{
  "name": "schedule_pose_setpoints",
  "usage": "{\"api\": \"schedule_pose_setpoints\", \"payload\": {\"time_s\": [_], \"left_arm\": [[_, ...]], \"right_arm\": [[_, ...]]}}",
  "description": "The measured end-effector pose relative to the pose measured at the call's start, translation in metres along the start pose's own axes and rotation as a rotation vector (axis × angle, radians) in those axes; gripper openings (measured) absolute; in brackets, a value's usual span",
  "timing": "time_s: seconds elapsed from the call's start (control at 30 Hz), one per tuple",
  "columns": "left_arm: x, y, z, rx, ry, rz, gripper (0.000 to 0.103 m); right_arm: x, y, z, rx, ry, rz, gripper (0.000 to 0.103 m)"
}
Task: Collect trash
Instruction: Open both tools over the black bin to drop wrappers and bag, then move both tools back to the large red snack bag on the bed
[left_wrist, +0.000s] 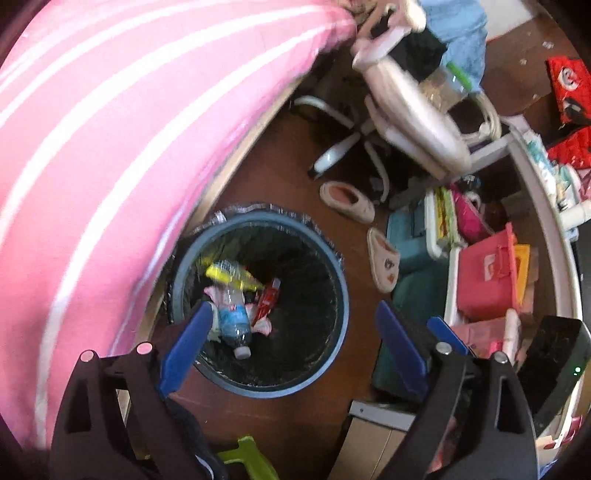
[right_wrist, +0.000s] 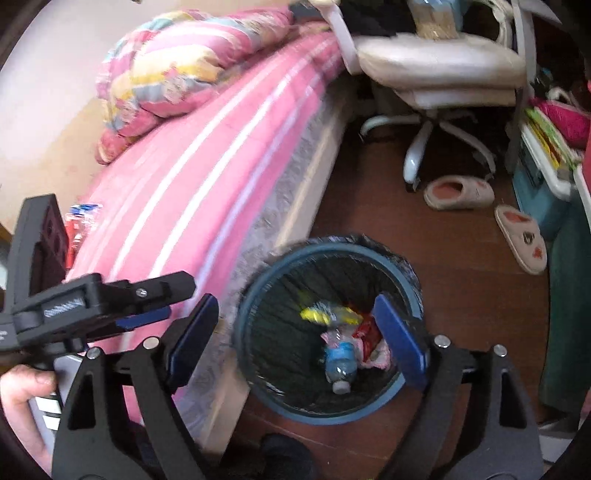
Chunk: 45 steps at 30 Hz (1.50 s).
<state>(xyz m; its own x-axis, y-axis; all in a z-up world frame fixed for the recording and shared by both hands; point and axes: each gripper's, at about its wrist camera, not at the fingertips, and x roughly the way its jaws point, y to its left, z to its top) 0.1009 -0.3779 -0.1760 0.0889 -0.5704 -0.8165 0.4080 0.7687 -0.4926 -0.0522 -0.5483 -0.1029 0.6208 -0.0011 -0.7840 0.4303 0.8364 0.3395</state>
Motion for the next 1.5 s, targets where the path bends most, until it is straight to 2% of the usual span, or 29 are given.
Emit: {"api": "schedule_pose_setpoints", "payload": {"time_s": [0.23, 0.33, 0.43, 0.6, 0.7, 0.83, 0.97, 1.17, 1.33, 1.5], "left_arm": [[-0.073, 0.009, -0.007, -0.073, -0.194, -0.073, 0.088], [-0.107, 0.018, -0.009, -0.099, -0.275, -0.141, 0.088], [-0.150, 0.029, -0.009, -0.096, -0.362, -0.176, 0.089], [-0.229, 0.065, -0.012, -0.124, -0.516, -0.165, 0.091], [-0.269, 0.106, -0.019, -0.175, -0.585, -0.135, 0.092], [-0.301, 0.162, -0.035, -0.270, -0.645, -0.078, 0.092], [-0.315, 0.209, -0.046, -0.311, -0.680, 0.038, 0.092], [-0.313, 0.275, -0.040, -0.381, -0.665, 0.087, 0.092], [-0.309, 0.299, -0.021, -0.408, -0.661, 0.071, 0.092], [-0.292, 0.319, 0.005, -0.451, -0.617, 0.039, 0.092]], "right_arm": [[-0.053, 0.065, 0.014, -0.115, -0.107, 0.087, 0.088], [-0.073, 0.098, 0.019, -0.173, -0.148, 0.123, 0.089], [-0.089, 0.133, 0.020, -0.223, -0.181, 0.165, 0.091], [-0.098, 0.204, 0.019, -0.292, -0.211, 0.260, 0.094], [-0.094, 0.248, 0.013, -0.345, -0.222, 0.307, 0.095], [-0.075, 0.298, 0.006, -0.386, -0.216, 0.355, 0.096], [-0.046, 0.342, -0.002, -0.423, -0.220, 0.383, 0.097], [0.015, 0.388, -0.020, -0.559, -0.237, 0.364, 0.097], [0.055, 0.398, -0.011, -0.569, -0.180, 0.357, 0.097], [0.087, 0.418, 0.003, -0.608, -0.181, 0.361, 0.097]]}}
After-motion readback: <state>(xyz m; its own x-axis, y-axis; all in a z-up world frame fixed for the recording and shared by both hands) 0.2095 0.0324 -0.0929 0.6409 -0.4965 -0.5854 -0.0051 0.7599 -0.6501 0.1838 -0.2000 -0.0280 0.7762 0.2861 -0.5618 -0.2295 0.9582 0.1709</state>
